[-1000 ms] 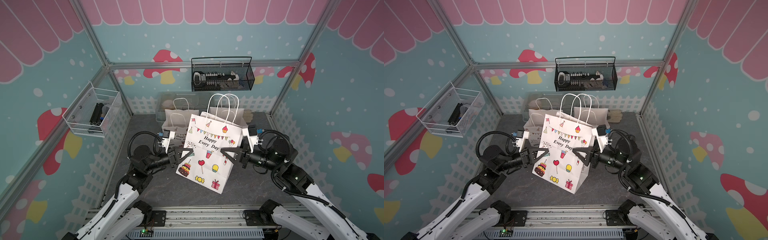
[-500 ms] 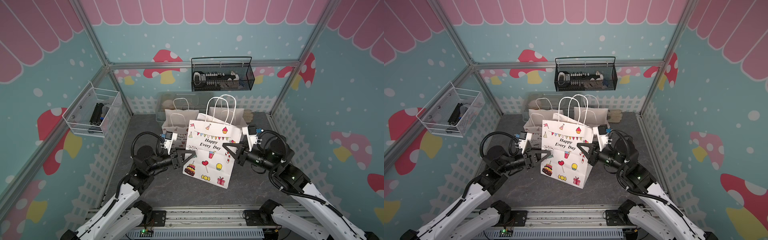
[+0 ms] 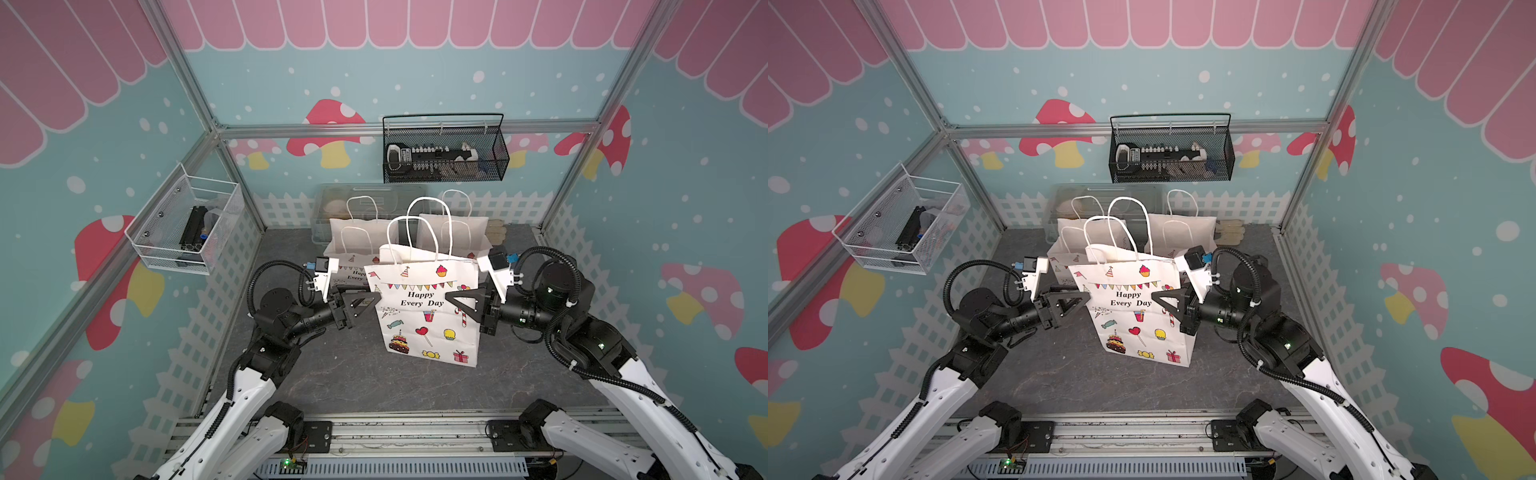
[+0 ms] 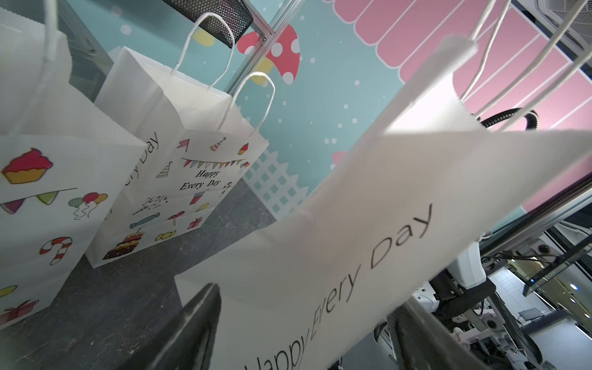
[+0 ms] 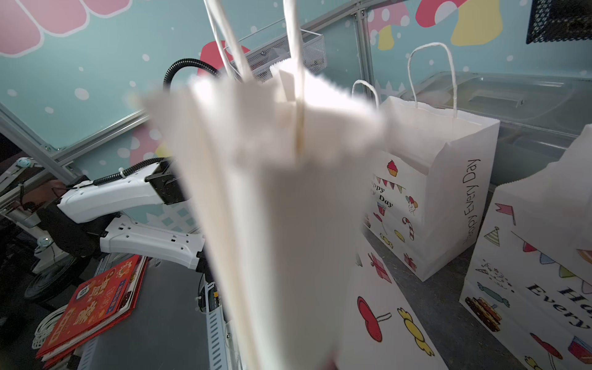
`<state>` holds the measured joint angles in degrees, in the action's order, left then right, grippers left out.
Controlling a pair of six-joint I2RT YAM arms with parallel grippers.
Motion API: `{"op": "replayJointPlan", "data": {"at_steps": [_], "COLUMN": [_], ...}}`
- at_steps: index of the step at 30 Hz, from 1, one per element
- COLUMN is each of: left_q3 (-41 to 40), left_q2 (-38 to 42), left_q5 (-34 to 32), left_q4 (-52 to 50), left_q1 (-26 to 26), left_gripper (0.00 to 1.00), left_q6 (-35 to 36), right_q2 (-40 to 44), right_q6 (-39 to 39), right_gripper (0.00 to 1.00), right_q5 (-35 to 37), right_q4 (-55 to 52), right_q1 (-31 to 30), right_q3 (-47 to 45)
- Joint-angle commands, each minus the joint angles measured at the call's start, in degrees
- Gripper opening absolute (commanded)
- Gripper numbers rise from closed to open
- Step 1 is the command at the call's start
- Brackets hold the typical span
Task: Put away the paper bag
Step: Press the paper bag.
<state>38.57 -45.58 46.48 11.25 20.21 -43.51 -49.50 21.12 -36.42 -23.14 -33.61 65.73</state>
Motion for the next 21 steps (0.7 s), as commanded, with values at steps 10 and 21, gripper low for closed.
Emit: {"op": "replayJointPlan", "data": {"at_steps": [10,21], "left_q3": [-11.9,-18.1], "left_q2": [5.5,6.1], "left_q5": [2.5,0.4], "left_q4": [15.0,26.8], "left_q1": [-0.4,0.6], "left_gripper": [0.82,0.82], "left_q6": [-4.0,-10.0], "right_q2": [-14.1,-19.0], "right_q6": [4.3,4.8], "right_gripper": [0.00,0.00], "right_q5": [-35.2,-45.8], "right_q4": [12.9,15.2], "right_q1": [12.5,12.9], "right_q3": [5.4,10.3]}}
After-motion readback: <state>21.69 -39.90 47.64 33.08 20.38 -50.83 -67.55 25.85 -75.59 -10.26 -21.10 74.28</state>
